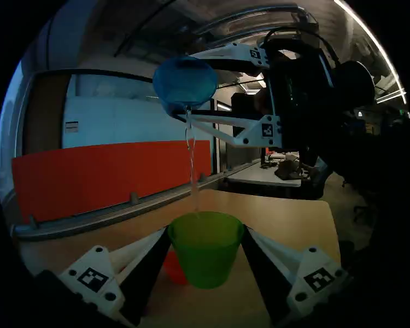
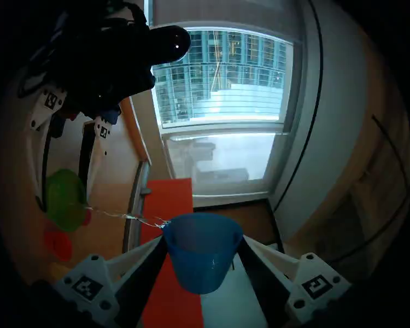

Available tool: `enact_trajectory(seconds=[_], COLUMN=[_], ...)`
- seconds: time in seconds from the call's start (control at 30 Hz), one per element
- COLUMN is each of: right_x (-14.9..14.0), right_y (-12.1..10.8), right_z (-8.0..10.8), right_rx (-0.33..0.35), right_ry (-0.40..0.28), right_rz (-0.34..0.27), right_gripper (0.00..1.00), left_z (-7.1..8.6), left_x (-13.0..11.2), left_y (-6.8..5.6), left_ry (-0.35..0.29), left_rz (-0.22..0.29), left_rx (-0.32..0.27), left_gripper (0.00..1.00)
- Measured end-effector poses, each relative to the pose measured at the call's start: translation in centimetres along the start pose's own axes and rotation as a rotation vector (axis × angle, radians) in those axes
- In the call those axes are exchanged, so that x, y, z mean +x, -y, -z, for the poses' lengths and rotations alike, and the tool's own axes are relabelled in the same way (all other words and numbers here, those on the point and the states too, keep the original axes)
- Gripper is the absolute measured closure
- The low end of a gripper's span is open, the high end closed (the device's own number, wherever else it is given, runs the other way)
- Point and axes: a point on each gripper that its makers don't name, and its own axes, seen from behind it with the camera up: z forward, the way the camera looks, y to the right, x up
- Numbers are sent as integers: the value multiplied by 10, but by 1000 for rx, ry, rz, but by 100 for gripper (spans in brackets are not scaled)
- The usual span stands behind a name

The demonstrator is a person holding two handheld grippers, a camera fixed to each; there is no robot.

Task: Pour water

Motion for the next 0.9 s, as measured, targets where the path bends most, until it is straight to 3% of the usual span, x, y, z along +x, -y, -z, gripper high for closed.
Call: enact_trajectory(seconds=[0.9], right_x=[17], right_y=[-1], right_z=[-3], right_rx=[-16], right_ry=[-13], right_rz=[174], right_gripper=[9], left_z=[0], left_x=[-1], left_y=[4], left_ry=[-4], left_rz=[11], left_rx=[9], left_gripper=[11])
